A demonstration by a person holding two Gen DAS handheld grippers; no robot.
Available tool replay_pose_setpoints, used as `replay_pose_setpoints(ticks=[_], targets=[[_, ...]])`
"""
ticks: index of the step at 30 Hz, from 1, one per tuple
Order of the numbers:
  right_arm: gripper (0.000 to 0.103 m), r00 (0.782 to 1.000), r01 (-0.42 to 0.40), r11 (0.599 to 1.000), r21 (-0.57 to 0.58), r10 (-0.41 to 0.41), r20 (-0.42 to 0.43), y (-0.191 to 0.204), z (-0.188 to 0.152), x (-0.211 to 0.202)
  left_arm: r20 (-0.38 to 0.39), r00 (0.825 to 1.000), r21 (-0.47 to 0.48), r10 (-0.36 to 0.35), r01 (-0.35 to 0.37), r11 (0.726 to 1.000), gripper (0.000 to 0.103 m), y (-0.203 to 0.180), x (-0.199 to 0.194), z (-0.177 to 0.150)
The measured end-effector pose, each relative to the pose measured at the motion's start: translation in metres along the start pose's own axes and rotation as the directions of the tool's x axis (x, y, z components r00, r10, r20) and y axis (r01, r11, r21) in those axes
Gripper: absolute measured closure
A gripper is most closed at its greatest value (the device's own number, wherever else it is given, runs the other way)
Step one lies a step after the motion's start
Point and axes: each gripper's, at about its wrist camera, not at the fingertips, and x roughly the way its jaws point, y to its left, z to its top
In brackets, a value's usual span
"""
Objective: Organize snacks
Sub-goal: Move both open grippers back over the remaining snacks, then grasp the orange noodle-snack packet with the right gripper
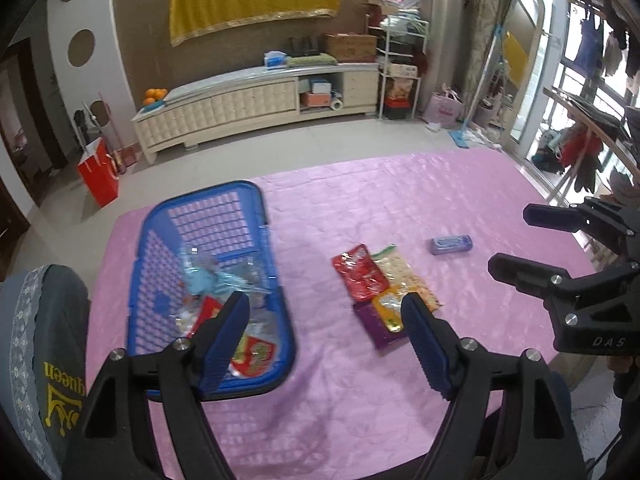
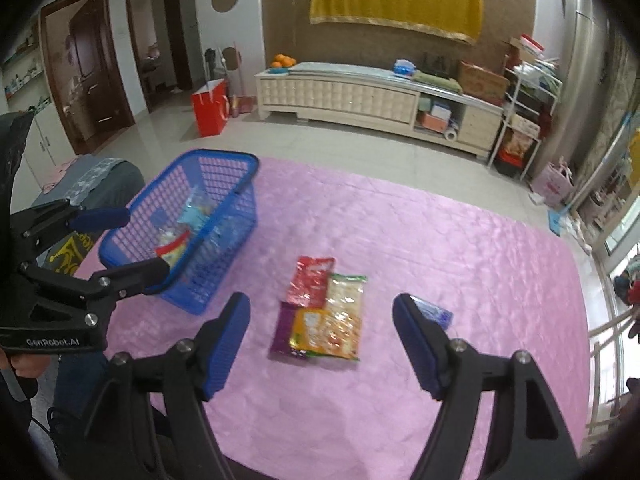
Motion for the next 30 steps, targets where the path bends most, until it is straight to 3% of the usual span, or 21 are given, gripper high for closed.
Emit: replay_pose_setpoints(ticks=[10,19,24,30], targets=[[0.025,0.997,-0.001,0.996,0.085,0.008,-0.080,-0.040,-0.031,0.027,-0.078,0.996,0.031,-0.030,0.032,0.999,0.027,-0.043,0.044,-0.004],[0.025,0.982,-0.007,0.994,0.105,0.026,-0.187,-0.048,-0.057,0.077,-0.162,0.987,0.043,-0.015,0.022,0.999,0.027,-0.056,0.092,-0.029],[0.025,0.973,-0.021,0.995,0.101,0.044,-0.228,-0.048,-0.064,0.100,-0.160,0.987,0.086,0.001,0.013,0.996,0.027,-0.064,0.109,-0.045],[0.025,0.961,-0.035,0.993,0.108,0.064,-0.269,-0.049,-0.069,0.127,-0.194,0.981,0.069,-0.003,0.016,0.997,0.038,-0.063,0.134,-0.055]])
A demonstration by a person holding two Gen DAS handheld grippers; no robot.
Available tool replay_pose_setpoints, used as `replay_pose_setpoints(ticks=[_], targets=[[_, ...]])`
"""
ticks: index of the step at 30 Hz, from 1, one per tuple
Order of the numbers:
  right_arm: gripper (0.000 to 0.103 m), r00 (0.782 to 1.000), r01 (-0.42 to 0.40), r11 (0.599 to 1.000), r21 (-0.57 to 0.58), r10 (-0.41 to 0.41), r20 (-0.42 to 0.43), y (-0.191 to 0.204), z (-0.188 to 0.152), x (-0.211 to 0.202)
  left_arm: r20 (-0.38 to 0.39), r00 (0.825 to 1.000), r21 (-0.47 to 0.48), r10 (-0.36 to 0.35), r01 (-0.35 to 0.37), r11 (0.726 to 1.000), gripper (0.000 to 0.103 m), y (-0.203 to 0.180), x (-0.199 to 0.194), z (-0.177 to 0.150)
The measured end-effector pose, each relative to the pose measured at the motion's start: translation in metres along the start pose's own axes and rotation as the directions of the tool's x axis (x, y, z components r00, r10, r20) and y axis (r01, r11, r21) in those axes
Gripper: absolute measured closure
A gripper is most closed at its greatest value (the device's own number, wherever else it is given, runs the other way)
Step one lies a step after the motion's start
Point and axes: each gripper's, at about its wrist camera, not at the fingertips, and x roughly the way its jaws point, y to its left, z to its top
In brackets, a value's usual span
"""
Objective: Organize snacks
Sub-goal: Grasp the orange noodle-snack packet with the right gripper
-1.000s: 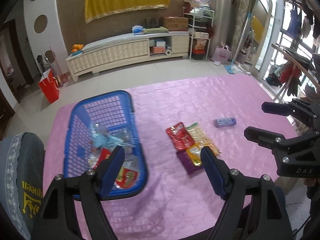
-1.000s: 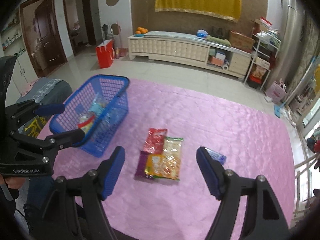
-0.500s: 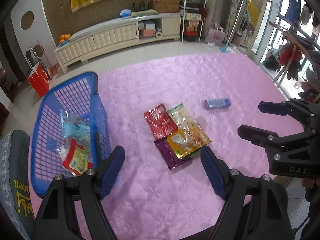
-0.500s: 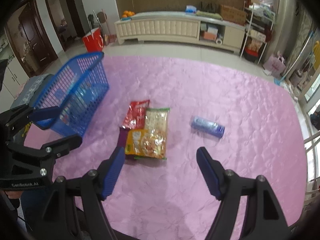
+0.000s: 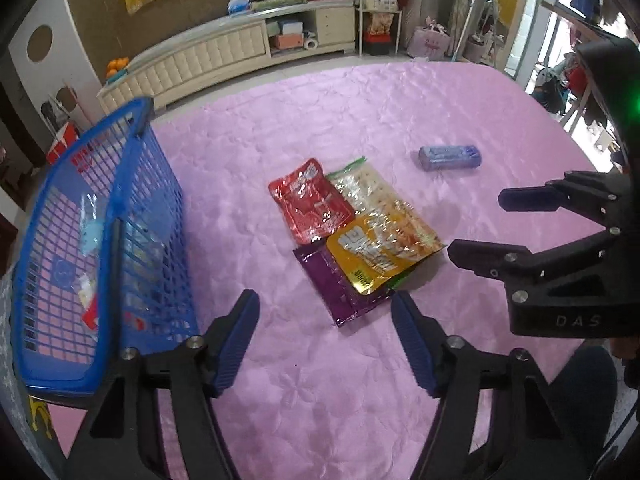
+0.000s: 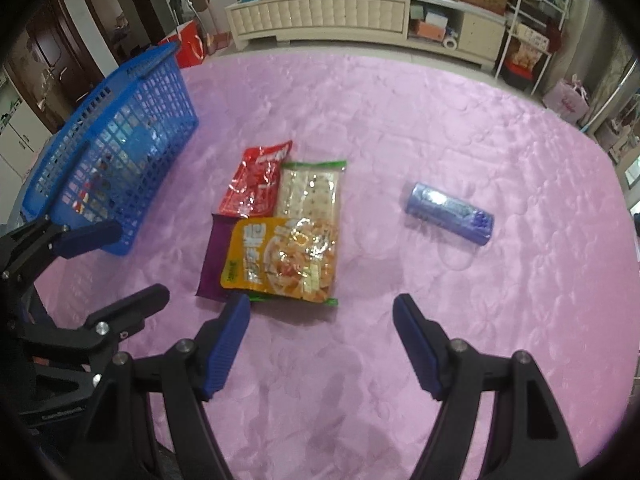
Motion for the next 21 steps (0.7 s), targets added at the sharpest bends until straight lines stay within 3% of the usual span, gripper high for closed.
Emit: replay_pose_setpoints(ticks=[10,17,21], targets=[[0.025,0.998,-0.029,0.999,-0.025,0.027,-0.059,0.014,0.020,0.040,-0.060,0.998,-0.046,0.003,-0.006,0.999,0.038,0.021,0.037,-0.003],[0.025,0.993,-0.006,0.998,-0.060,-0.001,-0.120,0.029,0.032,0.068,-0.067,0.998,-0.034,0.005,-0.007,0.999,0.038,0.024,0.042,-0.007],[0.030,0.996,0.012,0.997,-0.082,-0.019,-0.086,0.033,0.033,0.066,-0.073,0.997,-0.035,0.005,-0.008,0.999,0.038,0.027,0.045,-0.006]])
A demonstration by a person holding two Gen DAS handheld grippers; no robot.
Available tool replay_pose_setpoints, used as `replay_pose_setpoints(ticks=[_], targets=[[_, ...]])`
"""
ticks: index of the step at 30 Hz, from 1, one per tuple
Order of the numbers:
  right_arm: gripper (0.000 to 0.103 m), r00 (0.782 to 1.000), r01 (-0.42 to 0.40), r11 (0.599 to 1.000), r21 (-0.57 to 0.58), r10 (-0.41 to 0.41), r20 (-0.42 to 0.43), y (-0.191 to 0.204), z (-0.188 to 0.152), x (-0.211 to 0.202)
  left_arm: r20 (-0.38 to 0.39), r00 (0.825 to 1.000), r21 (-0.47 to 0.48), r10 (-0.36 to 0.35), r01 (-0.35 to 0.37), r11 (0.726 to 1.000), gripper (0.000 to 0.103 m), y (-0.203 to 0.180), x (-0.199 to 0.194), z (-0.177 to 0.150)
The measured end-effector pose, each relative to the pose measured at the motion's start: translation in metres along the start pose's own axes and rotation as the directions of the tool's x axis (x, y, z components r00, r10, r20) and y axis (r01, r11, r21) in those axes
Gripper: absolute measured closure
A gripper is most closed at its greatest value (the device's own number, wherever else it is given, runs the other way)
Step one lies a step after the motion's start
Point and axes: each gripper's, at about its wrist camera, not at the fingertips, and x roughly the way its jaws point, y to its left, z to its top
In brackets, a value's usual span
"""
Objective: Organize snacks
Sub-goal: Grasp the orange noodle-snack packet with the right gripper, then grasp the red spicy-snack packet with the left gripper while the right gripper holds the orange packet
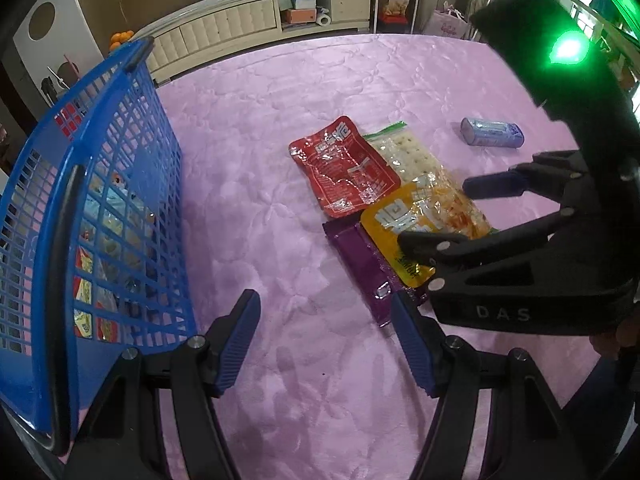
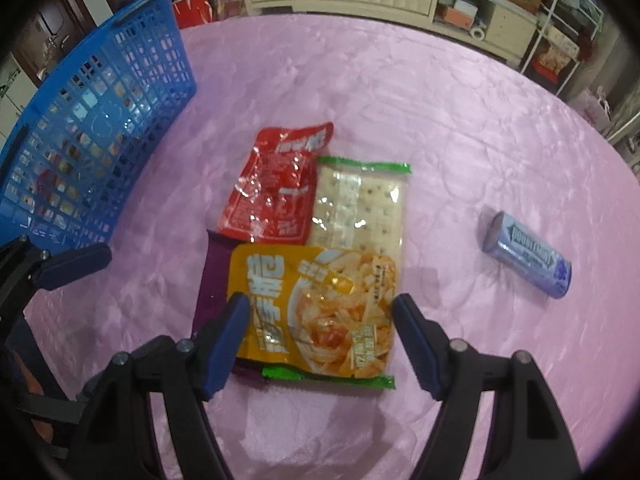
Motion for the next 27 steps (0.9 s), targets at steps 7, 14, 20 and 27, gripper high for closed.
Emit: replay_pose_setpoints(ticks=[7,14,20,27], targets=[[0.072,0.999,-0.034,0.999,-0.030,0.035,0.027,-0.004,-0.008,-0.012,-0.005,1.000,-0.032,-0.018,0.018,0.999,0.038,0.003,0.001,0.000],[0.077,0.995,-0.055,0.998,0.001,0.055,0.083,-0.010,-0.013,-0.041,-0.001,0.999,-0.056,-0.049,0.049,0.997,0.038,0.003,-0.005,0.004],[0.077,0.987,-0.057,0.998,0.040,0.051,0.150,-0.021,-0.014,-0.062,0.016,0.999,-0.057,-0.050,0.051,0.997,0.038,-0.004,-0.009,0.024],[0.077,0.982,-0.053,0.996,0.070,0.039,0.185,-0.033,-0.008,-0.063,-0.001,0.996,-0.142,-0.086,0.085,0.986,0.038,0.002,0.008,0.057]])
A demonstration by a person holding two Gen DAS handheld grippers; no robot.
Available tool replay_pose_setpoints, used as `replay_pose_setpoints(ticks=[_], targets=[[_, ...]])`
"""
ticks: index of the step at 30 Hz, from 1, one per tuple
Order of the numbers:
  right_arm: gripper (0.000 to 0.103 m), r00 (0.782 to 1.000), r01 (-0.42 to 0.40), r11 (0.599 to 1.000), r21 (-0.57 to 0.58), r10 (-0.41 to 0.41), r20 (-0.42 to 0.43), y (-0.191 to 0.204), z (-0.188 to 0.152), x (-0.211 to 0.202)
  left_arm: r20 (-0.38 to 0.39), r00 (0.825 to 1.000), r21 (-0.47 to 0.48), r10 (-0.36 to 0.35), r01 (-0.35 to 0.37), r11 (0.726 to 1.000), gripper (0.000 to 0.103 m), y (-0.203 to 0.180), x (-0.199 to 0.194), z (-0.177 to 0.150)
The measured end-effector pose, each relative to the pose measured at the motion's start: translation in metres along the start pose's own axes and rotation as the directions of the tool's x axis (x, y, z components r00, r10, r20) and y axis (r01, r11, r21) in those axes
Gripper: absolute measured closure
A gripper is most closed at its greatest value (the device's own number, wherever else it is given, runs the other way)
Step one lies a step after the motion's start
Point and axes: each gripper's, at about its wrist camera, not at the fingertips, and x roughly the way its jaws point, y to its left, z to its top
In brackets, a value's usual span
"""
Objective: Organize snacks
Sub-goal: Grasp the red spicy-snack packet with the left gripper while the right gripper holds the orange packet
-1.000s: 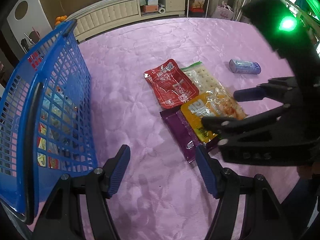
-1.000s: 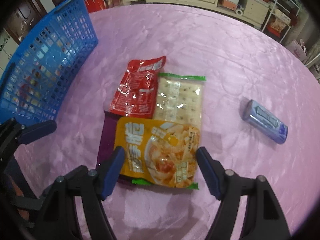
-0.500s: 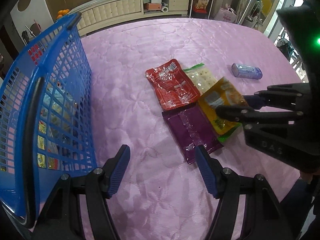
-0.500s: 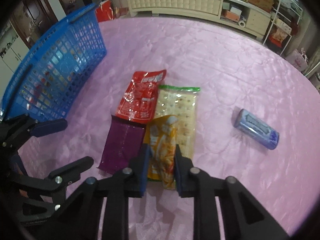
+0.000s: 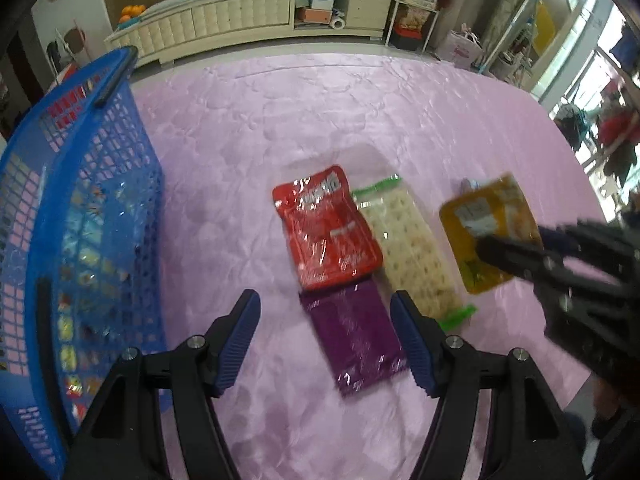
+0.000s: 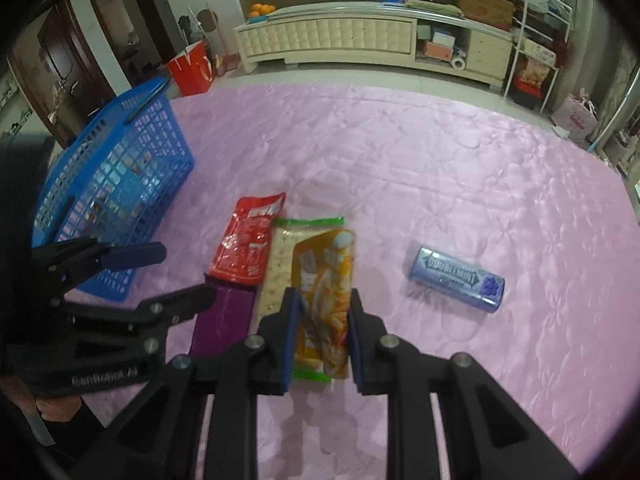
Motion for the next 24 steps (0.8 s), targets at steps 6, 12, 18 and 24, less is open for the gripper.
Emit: replay_pose_setpoints(ticks=[6,12,18,24], targets=[[0.077,1.000,-0.009,1.000,0.016,0.009,0.015,-0.009,0.008,0.010,-0.019,0.998,-0.068,-0.054,0.053,0.996,0.038,0.005,0.023,0.023],[0.077,1.000,-0.019,0.999,0.026,0.018,0.021,-0.014,0.013,0.018,-0.033,0.995,-0.090,-0.095,0.092,0.992,0.038,0.007,0.050,0.040],[0.077,0.999,-0.031,0.999,0.037,0.030,0.019,-0.018,0.012,0.024,-0.053,0.997,-0.093,-0.052,0.047,0.995,0.038,0.011,0.070,0.047],[0.077,0.999,-0.045,0.998,0.049,0.045,0.010,-0.021,0.009,0.028,-0.039,0.999,-0.076,-0.021,0.018,0.997,0.033,0.009,0.074,0.047]])
